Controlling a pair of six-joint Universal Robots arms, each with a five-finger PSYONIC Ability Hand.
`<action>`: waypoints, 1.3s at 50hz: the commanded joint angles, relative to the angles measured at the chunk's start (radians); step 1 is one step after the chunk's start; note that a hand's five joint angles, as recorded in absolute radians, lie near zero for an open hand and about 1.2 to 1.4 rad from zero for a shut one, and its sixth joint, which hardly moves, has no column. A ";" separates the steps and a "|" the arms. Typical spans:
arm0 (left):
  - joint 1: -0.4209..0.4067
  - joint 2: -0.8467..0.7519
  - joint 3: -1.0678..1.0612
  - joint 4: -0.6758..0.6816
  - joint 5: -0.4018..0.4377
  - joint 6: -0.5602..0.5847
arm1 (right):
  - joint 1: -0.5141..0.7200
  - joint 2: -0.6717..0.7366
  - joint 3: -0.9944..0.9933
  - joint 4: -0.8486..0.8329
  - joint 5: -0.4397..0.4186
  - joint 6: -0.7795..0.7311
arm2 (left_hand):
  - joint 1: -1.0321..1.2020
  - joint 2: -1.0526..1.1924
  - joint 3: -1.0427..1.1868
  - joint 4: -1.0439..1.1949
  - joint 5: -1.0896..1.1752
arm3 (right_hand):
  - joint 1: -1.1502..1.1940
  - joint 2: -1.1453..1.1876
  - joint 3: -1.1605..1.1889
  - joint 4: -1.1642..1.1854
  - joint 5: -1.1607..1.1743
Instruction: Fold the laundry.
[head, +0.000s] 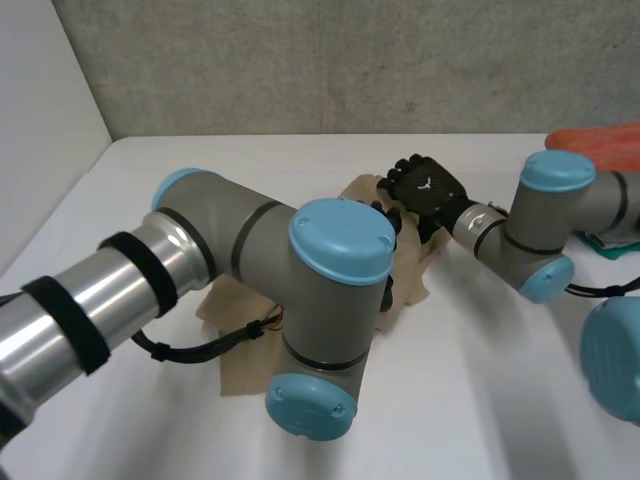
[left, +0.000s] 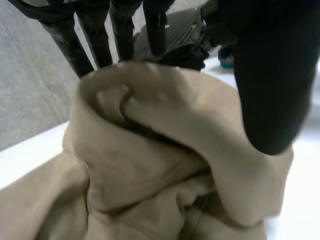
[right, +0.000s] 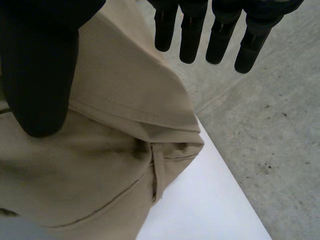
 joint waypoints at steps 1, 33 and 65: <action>0.003 -0.025 0.030 -0.017 -0.051 0.037 | 0.021 0.034 -0.019 -0.041 0.085 -0.004 | 0.639 0.648 0.649 0.657 0.651 | 0.469 0.480 0.472 0.474 0.473; 0.348 0.500 -0.402 0.086 0.024 0.014 | 0.294 -0.580 0.545 0.203 0.364 0.527 | 0.530 0.539 0.540 0.548 0.542 | 1.034 1.045 1.038 1.040 1.039; 0.396 0.641 -0.717 -0.012 0.242 -0.102 | 0.216 -0.730 0.576 0.258 0.343 -0.315 | -0.158 -0.150 -0.149 -0.141 -0.147 | -0.188 -0.177 -0.184 -0.182 -0.183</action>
